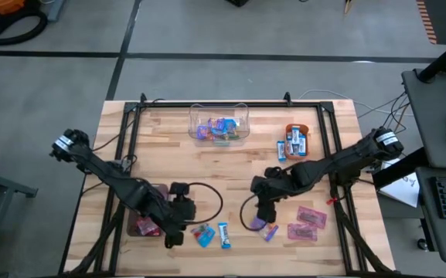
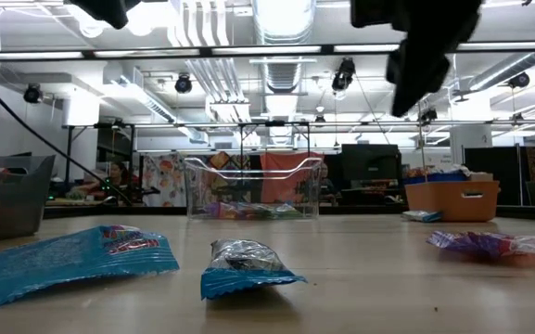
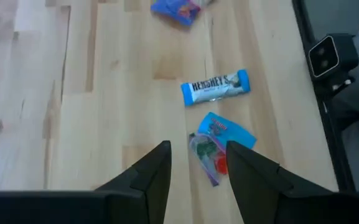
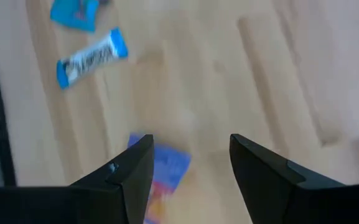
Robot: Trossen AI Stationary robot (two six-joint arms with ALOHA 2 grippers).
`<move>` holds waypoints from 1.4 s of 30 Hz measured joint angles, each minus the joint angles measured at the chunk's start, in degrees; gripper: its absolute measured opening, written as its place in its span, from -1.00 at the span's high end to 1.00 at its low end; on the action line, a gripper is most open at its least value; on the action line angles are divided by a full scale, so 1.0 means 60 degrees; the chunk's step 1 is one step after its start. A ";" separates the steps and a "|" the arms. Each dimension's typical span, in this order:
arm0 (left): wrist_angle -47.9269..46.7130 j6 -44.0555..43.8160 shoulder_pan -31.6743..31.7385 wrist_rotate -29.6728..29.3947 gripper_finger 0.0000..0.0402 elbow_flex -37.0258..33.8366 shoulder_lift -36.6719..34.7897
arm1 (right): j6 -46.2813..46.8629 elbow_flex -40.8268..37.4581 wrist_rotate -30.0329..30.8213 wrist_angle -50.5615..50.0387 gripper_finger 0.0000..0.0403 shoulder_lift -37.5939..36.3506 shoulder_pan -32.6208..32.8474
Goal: Sort candy
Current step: Put the light blue gummy into the transparent bin
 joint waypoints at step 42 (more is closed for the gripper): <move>0.1101 0.0531 0.0076 0.0510 0.79 0.0011 0.4368 | 0.1576 -0.0066 0.0706 -0.1287 0.04 0.0066 0.2726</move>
